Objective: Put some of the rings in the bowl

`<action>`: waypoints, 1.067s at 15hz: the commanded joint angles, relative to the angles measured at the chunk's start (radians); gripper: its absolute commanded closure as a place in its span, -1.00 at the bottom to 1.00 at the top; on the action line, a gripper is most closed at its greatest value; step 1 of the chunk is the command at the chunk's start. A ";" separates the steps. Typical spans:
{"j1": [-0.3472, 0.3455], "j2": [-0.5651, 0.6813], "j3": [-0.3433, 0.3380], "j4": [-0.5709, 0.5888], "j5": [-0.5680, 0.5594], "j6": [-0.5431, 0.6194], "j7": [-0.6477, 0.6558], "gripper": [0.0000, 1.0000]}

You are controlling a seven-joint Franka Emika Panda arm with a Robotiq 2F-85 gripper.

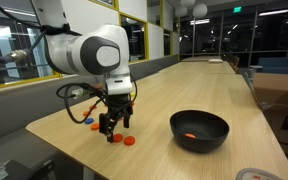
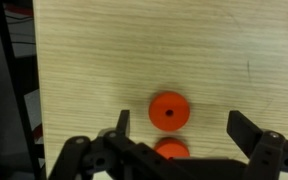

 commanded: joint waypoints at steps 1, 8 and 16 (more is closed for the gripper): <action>0.001 0.035 0.012 0.011 0.033 0.048 -0.017 -1.00; 0.010 0.063 0.006 0.006 0.043 0.091 -0.016 -1.00; 0.056 0.054 -0.039 -0.010 0.006 0.128 0.021 -1.00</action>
